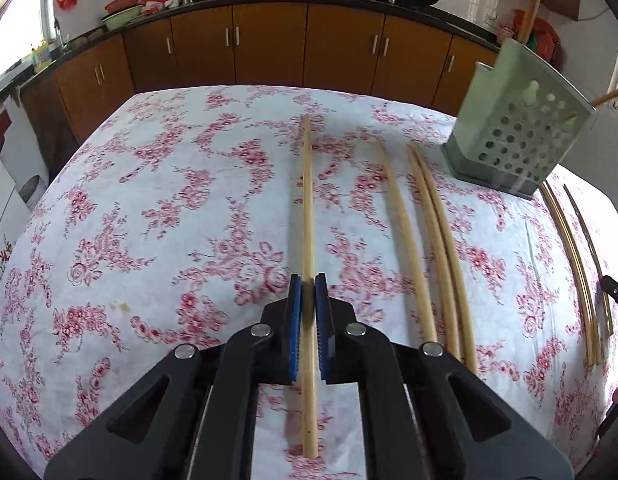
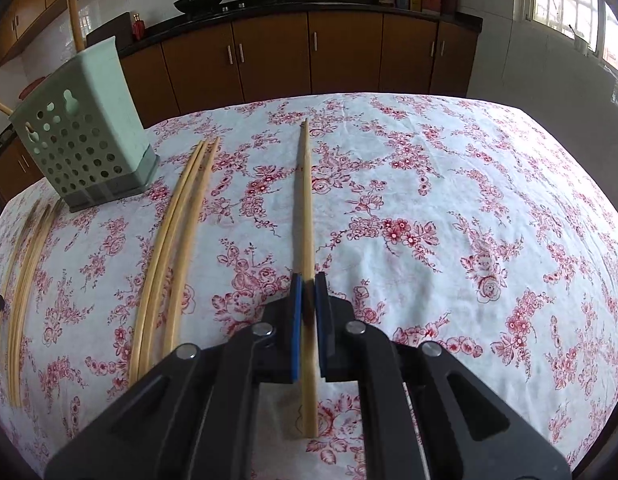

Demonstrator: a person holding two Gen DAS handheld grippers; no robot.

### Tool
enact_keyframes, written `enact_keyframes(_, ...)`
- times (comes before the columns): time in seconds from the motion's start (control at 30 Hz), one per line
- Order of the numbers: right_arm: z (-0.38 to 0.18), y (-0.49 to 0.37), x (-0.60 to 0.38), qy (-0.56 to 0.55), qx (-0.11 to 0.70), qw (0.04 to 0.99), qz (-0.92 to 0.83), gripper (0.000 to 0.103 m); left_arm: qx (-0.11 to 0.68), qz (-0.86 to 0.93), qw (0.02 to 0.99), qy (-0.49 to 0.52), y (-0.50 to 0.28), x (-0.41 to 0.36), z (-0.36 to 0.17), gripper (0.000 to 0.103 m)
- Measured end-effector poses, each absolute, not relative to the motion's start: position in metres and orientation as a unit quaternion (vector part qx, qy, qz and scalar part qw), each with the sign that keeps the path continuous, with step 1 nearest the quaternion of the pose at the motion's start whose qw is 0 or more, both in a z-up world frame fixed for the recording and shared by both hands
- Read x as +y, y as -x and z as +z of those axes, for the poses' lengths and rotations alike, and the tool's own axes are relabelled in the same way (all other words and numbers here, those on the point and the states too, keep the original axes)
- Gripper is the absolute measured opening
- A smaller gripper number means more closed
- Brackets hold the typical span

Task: Organize utensils
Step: 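Grasp another chopstick with the left gripper while the right gripper grasps one too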

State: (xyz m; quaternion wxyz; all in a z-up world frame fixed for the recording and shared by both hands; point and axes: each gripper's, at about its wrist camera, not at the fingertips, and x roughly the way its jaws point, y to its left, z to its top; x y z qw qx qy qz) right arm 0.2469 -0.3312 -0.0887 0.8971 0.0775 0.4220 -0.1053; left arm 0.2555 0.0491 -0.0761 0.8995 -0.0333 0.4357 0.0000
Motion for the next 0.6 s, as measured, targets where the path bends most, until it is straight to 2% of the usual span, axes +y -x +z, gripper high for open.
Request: enact_keyframes(0.6, -0.0912, -0.2494, -0.3398, -0.085, 0.422, 0.897, -0.104, 0.008, 0.425, -0.026, 0.904, 0.045, -0.2533, 0.0622, -0.0780, 0.008)
